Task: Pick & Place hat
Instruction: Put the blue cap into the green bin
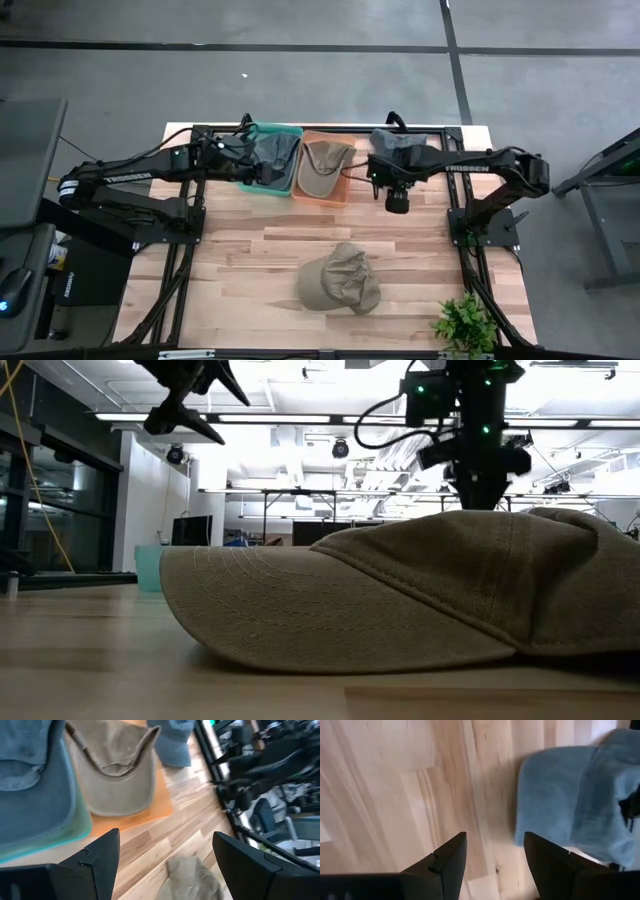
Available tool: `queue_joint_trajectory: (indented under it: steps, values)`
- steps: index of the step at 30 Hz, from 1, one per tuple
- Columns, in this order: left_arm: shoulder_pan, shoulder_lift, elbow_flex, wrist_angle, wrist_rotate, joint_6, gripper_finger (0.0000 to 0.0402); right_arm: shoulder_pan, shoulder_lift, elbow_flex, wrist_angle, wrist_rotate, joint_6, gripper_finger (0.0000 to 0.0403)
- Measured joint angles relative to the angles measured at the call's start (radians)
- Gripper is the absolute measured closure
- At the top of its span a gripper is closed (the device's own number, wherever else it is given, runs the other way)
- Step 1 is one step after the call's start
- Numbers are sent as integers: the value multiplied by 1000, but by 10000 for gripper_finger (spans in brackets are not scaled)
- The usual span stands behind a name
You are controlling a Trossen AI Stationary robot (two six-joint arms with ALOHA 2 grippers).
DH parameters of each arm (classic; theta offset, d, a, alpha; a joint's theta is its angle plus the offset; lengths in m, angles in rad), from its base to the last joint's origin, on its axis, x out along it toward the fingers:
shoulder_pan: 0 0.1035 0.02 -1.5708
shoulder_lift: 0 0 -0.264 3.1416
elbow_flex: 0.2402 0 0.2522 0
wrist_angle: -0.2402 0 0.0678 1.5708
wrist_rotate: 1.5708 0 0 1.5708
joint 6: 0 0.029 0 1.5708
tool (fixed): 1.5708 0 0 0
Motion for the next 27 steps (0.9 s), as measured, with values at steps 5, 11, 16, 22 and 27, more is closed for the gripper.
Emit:
queue_joint_trajectory:
  steps: [5, 11, 16, 22, 27]
  values:
    - [0, -2, -1, -32, 3, 0, 126, 56, -32, -107, 106, 84, 15, 210]
    - [0, -2, -1, -46, 3, 0, 126, 139, -42, -202, 213, 296, 53, 210]
    - [0, -2, -1, -46, 2, 0, 126, 179, -42, -253, 282, 307, 69, 210]
    - [0, -2, -1, -46, 1, 0, 126, 191, -42, -302, 355, 323, 149, 210]
    - [0, -2, -1, -45, 1, 1, 126, 188, -41, -356, 406, 294, 147, 210]
